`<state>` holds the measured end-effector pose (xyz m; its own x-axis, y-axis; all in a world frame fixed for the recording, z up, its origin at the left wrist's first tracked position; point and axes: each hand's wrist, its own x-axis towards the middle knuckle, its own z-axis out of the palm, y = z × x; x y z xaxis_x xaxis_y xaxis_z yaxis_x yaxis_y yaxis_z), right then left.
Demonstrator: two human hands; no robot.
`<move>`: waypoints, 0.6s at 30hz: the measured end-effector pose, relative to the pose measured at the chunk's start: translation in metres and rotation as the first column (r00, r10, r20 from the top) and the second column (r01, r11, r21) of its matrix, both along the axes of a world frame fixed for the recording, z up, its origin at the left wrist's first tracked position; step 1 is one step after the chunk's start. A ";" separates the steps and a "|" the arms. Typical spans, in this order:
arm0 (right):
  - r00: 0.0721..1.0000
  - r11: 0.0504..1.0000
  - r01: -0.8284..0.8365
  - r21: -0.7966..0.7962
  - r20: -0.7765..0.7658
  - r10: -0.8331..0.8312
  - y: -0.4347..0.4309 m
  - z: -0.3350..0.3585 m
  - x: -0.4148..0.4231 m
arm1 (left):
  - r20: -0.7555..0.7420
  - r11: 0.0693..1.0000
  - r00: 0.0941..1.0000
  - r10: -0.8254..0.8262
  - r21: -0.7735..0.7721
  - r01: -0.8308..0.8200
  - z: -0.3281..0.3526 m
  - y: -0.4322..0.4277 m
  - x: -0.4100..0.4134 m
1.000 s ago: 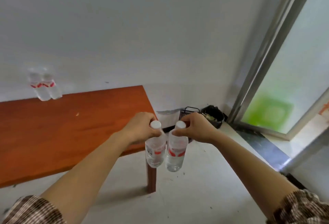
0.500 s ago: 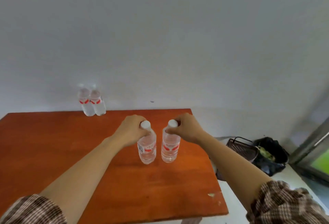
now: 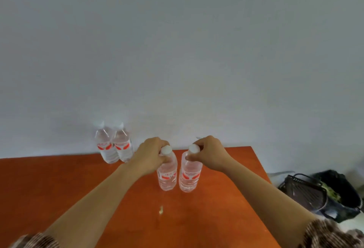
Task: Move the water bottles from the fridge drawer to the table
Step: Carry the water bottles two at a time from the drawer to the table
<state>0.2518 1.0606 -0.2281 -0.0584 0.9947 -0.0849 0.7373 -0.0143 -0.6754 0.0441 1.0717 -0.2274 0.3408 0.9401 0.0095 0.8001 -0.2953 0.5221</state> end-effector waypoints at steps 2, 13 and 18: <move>1.000 1.000 -0.006 -0.010 0.014 0.007 0.026 -0.007 -0.017 | -0.018 1.000 1.000 0.004 -0.007 -0.004 -0.007 0.028 -0.015; 1.000 1.000 0.002 -0.012 0.030 -0.001 0.131 -0.032 -0.092 | -0.120 0.995 0.992 0.036 0.098 -0.024 -0.039 0.117 -0.078; 0.997 0.998 0.059 0.008 -0.057 -0.058 0.156 -0.040 -0.113 | -0.297 0.957 0.955 0.024 0.283 0.065 -0.048 0.141 -0.091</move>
<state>0.1391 1.2169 -0.2683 -0.0043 0.9973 -0.0733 0.6961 -0.0497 -0.7162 -0.0465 1.2124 -0.2757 0.3888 0.9048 0.1739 0.8965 -0.4150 0.1549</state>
